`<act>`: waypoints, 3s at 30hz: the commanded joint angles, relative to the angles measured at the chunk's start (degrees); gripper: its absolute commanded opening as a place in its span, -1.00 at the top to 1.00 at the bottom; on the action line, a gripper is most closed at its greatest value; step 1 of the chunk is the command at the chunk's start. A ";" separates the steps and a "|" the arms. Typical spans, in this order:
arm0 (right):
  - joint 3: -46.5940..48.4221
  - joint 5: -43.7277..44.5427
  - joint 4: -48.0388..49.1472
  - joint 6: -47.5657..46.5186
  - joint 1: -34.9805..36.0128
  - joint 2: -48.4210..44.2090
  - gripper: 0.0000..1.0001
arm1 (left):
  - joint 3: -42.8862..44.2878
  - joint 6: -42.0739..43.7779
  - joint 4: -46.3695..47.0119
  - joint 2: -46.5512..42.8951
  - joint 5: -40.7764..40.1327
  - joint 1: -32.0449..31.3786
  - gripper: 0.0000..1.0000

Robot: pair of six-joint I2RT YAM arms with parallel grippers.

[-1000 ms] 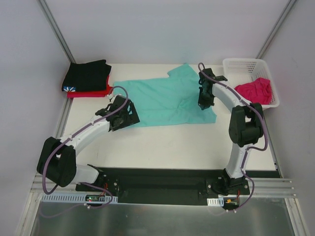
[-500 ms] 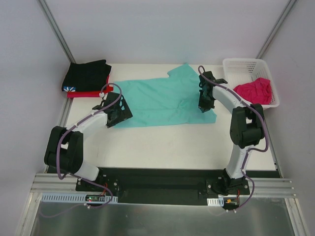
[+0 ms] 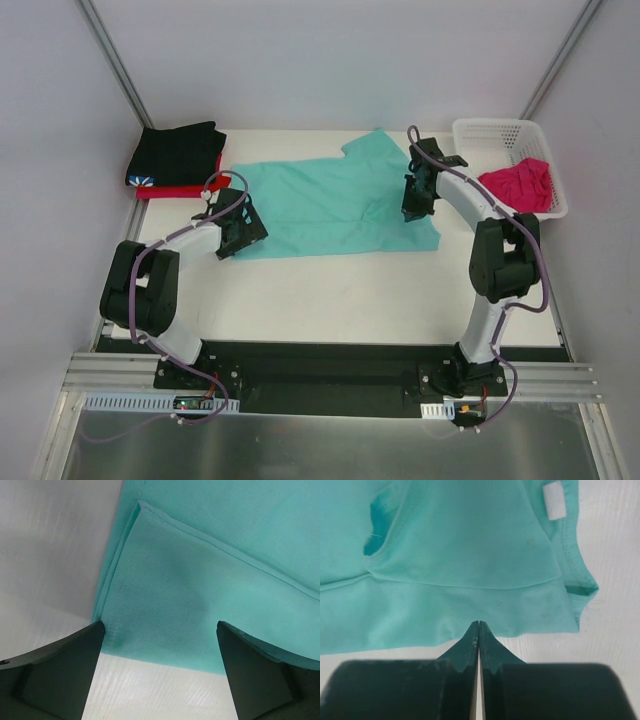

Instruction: Fold and stack the t-shirts

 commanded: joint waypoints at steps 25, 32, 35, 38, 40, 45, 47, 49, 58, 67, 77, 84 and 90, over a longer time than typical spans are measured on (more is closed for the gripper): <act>27.78 -18.05 5.61 6.55 2.86 27.45 0.98 | -5.72 -2.04 1.87 -2.64 3.02 -1.03 -0.89; 30.71 -17.89 3.85 5.32 2.94 29.39 0.97 | -5.55 -1.69 0.91 -4.23 2.94 -1.03 -0.89; 31.84 -17.44 3.33 4.71 2.68 29.91 0.98 | -5.37 -1.69 0.64 -4.32 3.11 -1.12 -0.89; 32.12 -15.78 1.66 3.13 2.33 30.53 0.97 | -5.28 -1.51 0.29 -4.58 3.03 -1.20 -0.90; 29.49 -14.28 1.39 2.07 1.98 29.31 0.98 | -5.20 -1.25 0.03 -4.84 2.76 -1.20 -0.90; 20.89 -10.77 1.74 0.23 -0.21 25.09 0.97 | -5.11 -0.72 -0.50 -6.34 2.50 -1.20 -0.90; 19.82 -8.84 1.74 -0.21 -0.74 22.89 0.97 | -5.20 -0.37 -0.76 -6.86 2.32 -1.20 -0.90; 19.37 -8.13 1.48 -0.22 -1.53 22.01 0.97 | -5.19 -0.11 -1.03 -7.30 2.06 -1.20 -0.90; 18.32 -8.56 -1.24 -0.57 -2.33 17.97 0.95 | -6.16 0.25 -2.26 -10.99 1.79 -1.20 -0.90; 18.23 -6.99 -5.46 -1.01 -1.80 8.58 0.56 | -0.73 -0.54 -3.40 -14.52 2.15 -5.41 -0.83; 9.81 -4.79 -5.29 -0.48 -1.89 0.40 0.63 | 7.46 -3.97 4.07 2.53 10.14 -10.17 0.73; 5.40 -3.82 -4.41 -0.74 -1.89 -1.72 0.67 | 5.44 -5.73 4.60 5.97 8.48 -10.70 1.00; 2.60 -1.62 -3.18 -0.74 -1.89 -1.11 0.68 | 3.33 -5.29 3.81 4.65 6.37 -10.61 1.00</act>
